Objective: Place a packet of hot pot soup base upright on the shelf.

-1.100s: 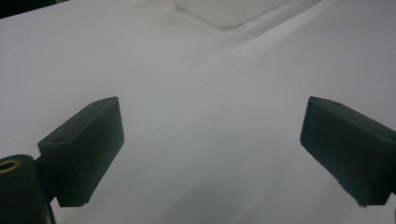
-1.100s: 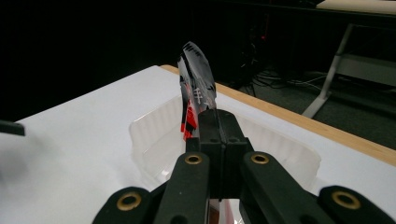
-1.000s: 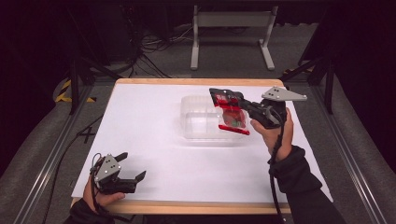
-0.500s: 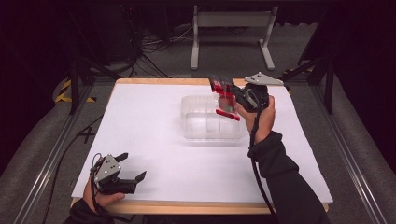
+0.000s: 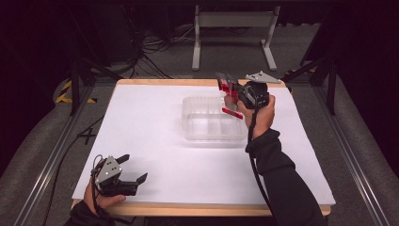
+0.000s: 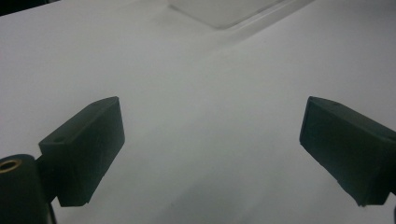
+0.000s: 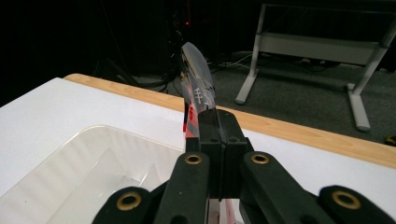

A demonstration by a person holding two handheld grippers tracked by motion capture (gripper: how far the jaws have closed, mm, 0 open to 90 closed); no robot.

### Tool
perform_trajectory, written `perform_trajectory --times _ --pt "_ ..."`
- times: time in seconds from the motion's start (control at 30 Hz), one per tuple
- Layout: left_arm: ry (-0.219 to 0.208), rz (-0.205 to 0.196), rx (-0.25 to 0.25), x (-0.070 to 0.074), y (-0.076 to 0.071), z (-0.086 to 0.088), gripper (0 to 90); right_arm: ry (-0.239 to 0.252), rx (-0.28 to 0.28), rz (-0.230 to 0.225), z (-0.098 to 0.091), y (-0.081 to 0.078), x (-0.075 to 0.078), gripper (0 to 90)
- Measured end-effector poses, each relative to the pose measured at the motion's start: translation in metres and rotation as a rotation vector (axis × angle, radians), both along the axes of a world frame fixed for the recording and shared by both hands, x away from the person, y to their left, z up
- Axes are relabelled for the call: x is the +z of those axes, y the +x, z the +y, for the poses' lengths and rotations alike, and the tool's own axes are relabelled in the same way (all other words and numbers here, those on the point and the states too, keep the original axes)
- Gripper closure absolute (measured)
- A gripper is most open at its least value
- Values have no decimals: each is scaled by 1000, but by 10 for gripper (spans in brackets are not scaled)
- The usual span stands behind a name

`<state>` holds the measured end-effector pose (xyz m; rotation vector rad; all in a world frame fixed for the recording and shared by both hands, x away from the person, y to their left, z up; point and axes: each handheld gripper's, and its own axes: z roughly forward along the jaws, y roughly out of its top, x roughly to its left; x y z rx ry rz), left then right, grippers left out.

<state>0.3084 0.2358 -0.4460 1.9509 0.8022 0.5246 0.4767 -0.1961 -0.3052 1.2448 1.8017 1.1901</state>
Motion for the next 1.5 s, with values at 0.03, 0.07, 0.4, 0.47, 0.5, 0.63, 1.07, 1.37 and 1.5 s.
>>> perform_trajectory --times 0.03,0.07,0.4,0.47,0.5,0.63,1.07,1.37,1.5 --pt "-2 1 0 0 0 0 73 -5 1 3 2 1 -1 900" --pt "-2 4 -1 0 0 0 73 -4 10 5 4 3 -3 900" --pt "0 -1 -3 0 0 0 73 -15 55 56 24 8 -18 900" --pt "-2 0 -3 0 0 0 74 -16 61 60 25 7 -19 900" --pt "-5 1 -2 0 0 0 74 -6 70 68 24 6 -21 900" --pt "1 0 -2 0 0 0 74 -4 84 78 21 2 -27 898" --pt "5 5 2 0 0 0 74 2 131 99 -1 -12 -46 884" --pt "4 4 2 0 0 0 74 -20 152 106 -13 -22 -57 869" --pt "6 7 1 0 0 -1 74 -31 149 110 -18 -24 -60 868"
